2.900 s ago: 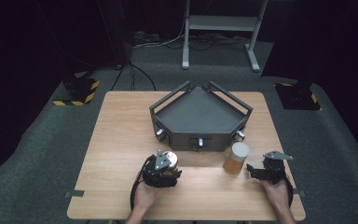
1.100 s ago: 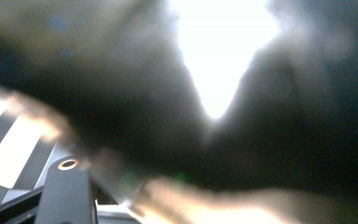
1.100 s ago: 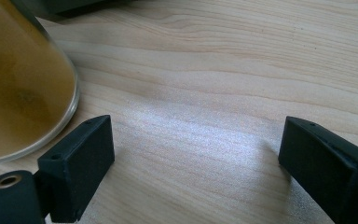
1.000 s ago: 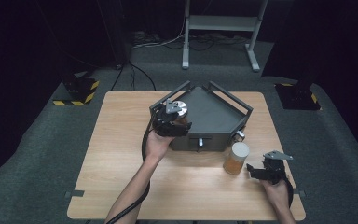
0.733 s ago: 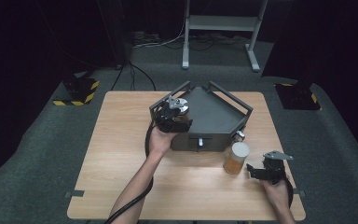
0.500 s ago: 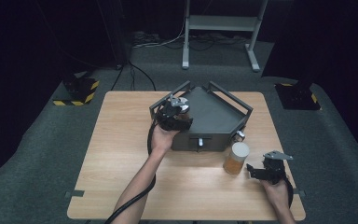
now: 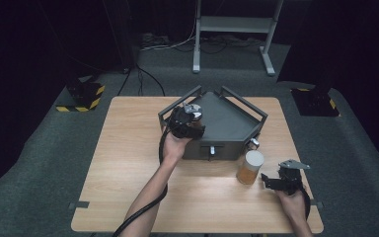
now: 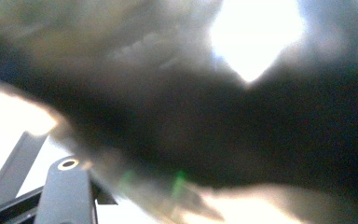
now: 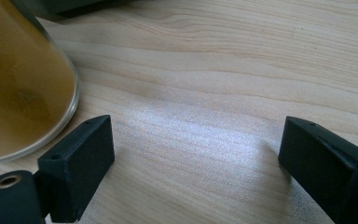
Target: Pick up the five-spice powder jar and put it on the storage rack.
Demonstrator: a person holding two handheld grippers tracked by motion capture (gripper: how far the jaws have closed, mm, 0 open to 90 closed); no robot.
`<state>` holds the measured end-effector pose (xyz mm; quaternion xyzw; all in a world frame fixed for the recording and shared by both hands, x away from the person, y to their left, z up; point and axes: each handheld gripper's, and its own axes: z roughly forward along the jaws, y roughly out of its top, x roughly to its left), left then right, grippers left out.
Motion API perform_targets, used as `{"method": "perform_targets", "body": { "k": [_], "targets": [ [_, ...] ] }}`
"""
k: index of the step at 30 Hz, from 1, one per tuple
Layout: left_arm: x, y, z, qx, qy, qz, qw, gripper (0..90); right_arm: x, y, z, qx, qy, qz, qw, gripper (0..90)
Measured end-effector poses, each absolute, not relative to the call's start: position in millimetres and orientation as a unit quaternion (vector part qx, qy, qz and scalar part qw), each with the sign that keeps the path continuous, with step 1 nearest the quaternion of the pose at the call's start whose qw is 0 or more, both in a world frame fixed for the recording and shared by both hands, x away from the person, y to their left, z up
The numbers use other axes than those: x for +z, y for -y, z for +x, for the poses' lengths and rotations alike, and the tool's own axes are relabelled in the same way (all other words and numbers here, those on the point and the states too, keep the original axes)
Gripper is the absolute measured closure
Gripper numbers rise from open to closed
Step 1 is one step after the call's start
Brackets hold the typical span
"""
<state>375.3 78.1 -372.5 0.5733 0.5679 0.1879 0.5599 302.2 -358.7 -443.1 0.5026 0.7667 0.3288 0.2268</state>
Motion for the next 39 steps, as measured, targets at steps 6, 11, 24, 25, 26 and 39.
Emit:
{"method": "perform_targets", "body": {
  "k": [6,11,24,25,26,39],
  "targets": [
    [-336.7,-111.7,394.2,0.2,-0.468,0.743,0.435,31.0,-443.2,358.7,302.1,0.329,-0.767,0.503,0.227,10.2],
    [-318.1,-116.0,406.9,0.21,-0.418,0.809,0.357,31.0,-443.2,358.7,302.1,0.329,-0.767,0.503,0.227,10.2],
    [-335.6,-116.3,400.8,0.195,-0.446,0.77,0.412,30.9,-443.1,358.7,302.1,0.329,-0.767,0.503,0.227,10.2],
    [-335.6,-116.3,400.8,0.195,-0.446,0.77,0.412,30.9,-443.1,358.7,302.1,0.329,-0.767,0.503,0.227,10.2],
    [-336.0,-116.4,400.7,0.195,-0.446,0.77,0.413,30.9,-443.2,358.7,302.2,0.329,-0.767,0.503,0.227,10.2],
    [-329.0,-120.9,403.5,0.199,-0.42,0.797,0.385,24.5,-443.2,358.8,302.2,0.329,-0.767,0.503,0.227,10.2]
  ]
}}
